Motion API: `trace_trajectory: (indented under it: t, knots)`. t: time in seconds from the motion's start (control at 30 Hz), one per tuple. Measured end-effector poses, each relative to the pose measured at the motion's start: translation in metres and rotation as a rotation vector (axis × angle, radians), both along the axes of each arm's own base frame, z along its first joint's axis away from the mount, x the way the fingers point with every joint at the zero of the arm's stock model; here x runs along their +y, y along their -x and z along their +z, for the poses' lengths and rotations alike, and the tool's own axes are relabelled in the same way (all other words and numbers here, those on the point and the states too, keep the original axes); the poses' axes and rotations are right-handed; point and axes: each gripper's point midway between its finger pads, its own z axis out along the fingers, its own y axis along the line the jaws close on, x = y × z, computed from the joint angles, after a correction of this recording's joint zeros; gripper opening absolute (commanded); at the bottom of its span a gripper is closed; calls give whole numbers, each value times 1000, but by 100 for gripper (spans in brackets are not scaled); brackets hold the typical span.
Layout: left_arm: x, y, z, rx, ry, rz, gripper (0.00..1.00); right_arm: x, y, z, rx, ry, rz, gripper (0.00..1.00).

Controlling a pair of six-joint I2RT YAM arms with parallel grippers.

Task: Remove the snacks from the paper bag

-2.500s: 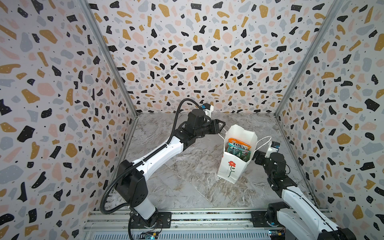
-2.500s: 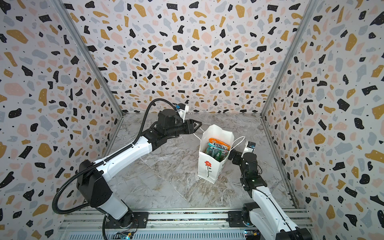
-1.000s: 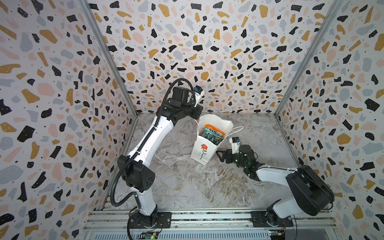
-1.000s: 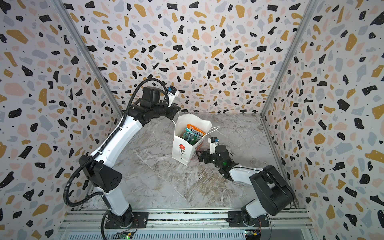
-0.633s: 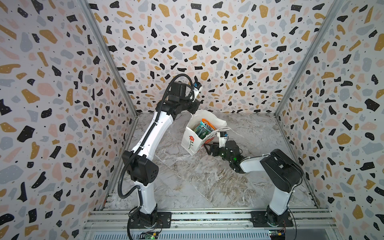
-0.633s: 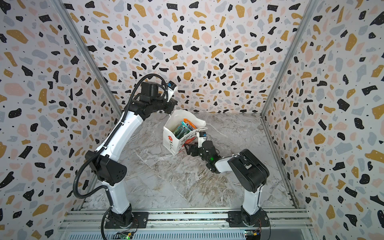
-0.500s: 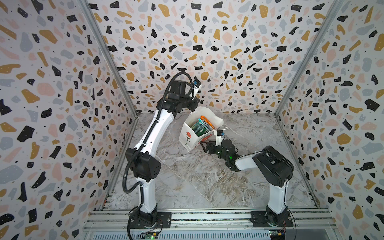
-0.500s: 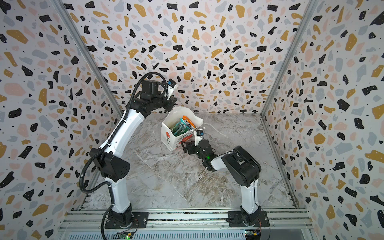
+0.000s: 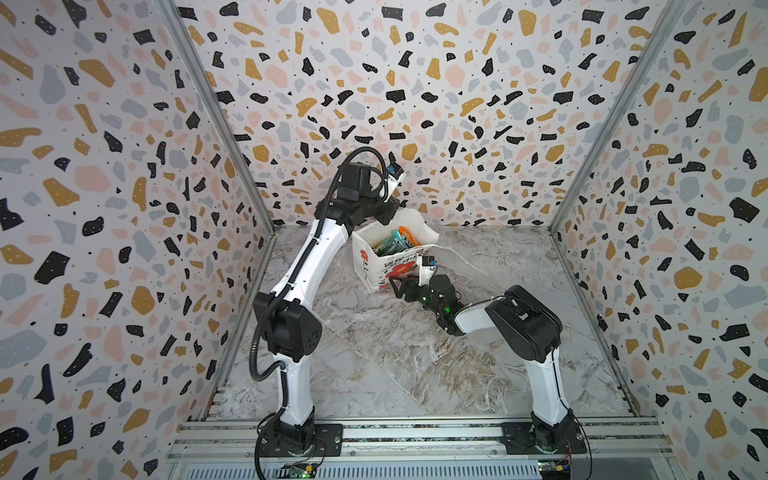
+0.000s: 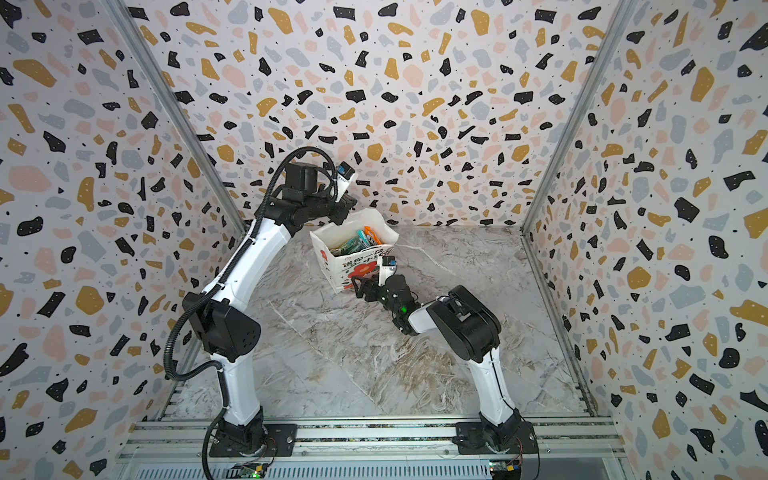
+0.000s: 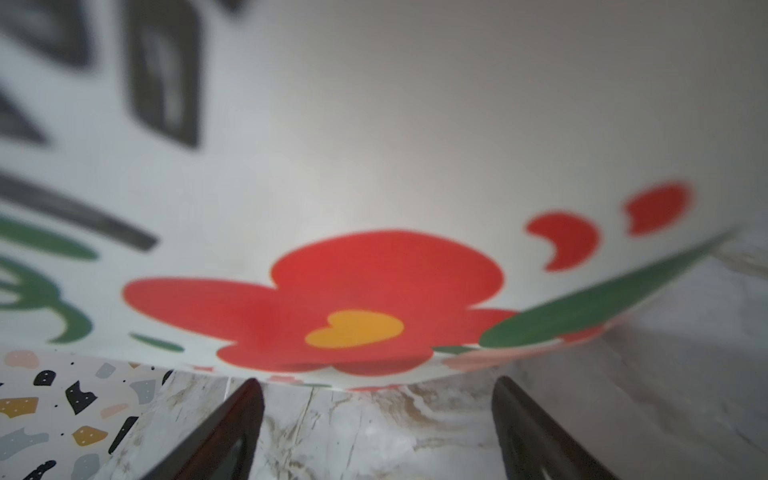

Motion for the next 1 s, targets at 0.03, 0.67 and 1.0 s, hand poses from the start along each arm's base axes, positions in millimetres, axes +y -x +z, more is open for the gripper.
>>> trace_trajectory:
  t: [0.03,0.67,1.0]
  knots:
    - [-1,3,0,3,6,-6,0,-6,6,-3,7,16,-3,89]
    - [-56,136,-5,38,195,-111,0,-229,48,7,111,207,-453,92]
    - [-70,145,-9,126,321,-31,0,-250,76,66,8,292,-440,92]
